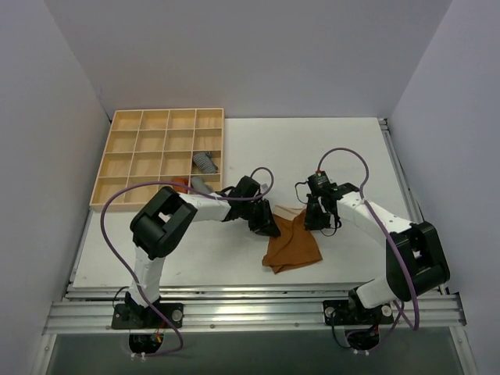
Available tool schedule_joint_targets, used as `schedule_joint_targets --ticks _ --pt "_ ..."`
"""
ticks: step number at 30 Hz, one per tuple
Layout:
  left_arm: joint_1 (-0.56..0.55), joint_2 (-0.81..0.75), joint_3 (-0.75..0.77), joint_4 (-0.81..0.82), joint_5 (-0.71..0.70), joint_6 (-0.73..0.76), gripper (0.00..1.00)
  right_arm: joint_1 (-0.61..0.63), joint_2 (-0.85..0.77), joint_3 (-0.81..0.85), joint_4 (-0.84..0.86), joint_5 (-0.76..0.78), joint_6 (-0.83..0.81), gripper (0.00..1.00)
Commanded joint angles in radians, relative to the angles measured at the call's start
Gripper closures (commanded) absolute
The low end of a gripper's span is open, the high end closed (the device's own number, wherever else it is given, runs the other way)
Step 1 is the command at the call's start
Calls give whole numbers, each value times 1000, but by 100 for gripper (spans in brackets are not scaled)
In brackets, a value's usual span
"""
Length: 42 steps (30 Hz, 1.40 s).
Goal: Roll the underwear
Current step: Fold the underwear
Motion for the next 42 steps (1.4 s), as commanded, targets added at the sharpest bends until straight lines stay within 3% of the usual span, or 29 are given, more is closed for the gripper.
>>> schedule_joint_targets --ticks 1,13,19,31,42 --pt "-15 40 13 5 -25 14 75 -6 -30 59 -60 -39 -15 100" --pt "-23 74 51 -35 -52 20 76 78 72 118 24 -179 71 100" --pt "-23 72 66 -62 -60 26 76 115 91 104 92 -217 116 80" --pt "-12 69 75 -90 -72 6 76 118 37 6 138 -248 111 70" --pt "-12 85 85 -93 -81 -3 76 130 -3 -55 282 -318 177 62"
